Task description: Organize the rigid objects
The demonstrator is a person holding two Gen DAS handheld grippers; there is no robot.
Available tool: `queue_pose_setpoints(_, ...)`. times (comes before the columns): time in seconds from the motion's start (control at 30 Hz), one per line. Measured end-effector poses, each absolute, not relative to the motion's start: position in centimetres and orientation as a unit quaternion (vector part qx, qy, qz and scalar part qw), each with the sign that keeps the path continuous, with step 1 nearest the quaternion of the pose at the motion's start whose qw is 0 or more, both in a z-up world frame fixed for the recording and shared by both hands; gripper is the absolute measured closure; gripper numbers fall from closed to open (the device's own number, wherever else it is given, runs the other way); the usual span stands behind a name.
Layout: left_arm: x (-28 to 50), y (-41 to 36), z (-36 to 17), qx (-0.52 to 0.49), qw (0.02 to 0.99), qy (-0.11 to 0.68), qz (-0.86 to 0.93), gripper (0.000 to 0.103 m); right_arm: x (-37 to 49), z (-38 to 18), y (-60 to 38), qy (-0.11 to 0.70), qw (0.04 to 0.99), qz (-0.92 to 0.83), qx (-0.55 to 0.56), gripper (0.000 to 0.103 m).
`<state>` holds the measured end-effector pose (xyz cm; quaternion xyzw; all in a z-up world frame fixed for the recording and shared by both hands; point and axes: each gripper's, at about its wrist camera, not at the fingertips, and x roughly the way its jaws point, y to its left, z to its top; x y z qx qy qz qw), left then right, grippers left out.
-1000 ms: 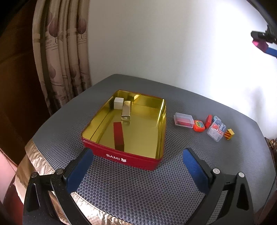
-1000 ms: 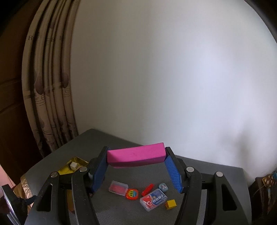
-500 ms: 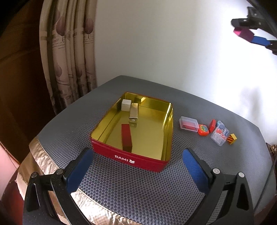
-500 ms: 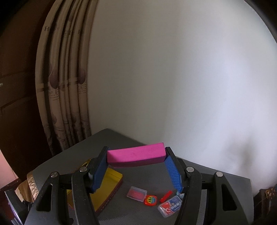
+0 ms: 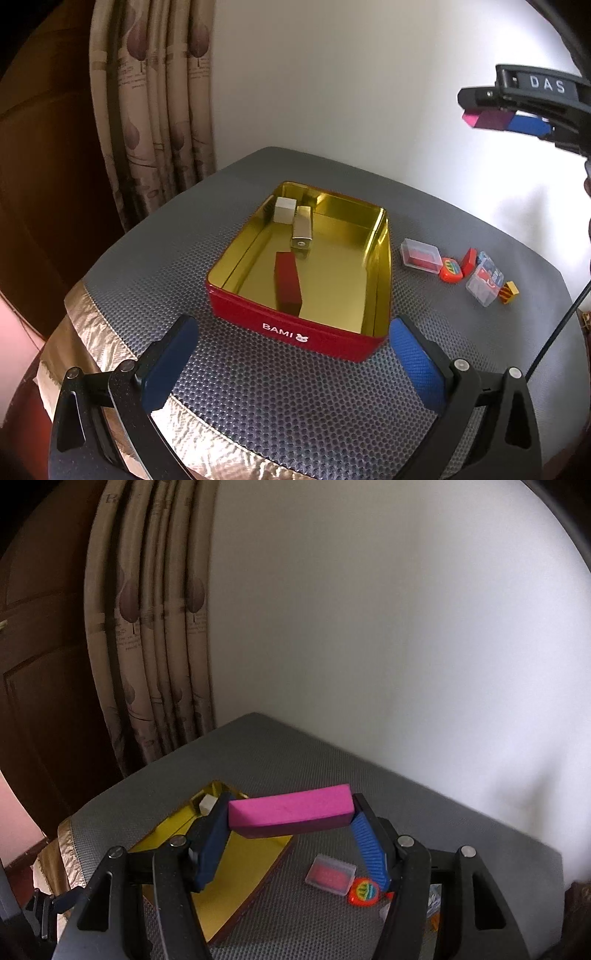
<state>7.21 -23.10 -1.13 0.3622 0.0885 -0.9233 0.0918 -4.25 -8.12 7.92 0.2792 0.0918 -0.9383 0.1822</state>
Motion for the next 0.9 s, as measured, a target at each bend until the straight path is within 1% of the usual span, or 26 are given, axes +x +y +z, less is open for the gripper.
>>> queue_pose_setpoints(0.3,7.1,-20.8,-0.4,0.339,0.085,0.043,-0.936,0.000,-2.0,6.6,-3.7,0.074,0.164,-0.941,0.288,0.039)
queue_pose_setpoints(0.43,6.9,-19.9,-0.7,0.347,0.079,0.043,-0.934,0.000,-1.0,6.8,-2.3,0.092,0.163,-0.940,0.285,0.039)
queue_pose_setpoints(0.6,7.3,-19.4,-0.5,0.342,0.079,0.036,-0.936,0.000,-0.9,7.0,-0.3,0.080,0.161,-0.940,0.290,0.039)
queue_pose_setpoints(0.9,7.4,-19.9,-0.8,0.352,0.087,0.047,-0.931,0.000,-1.2,6.6,-0.7,0.084,0.180,-0.934,0.295,0.039)
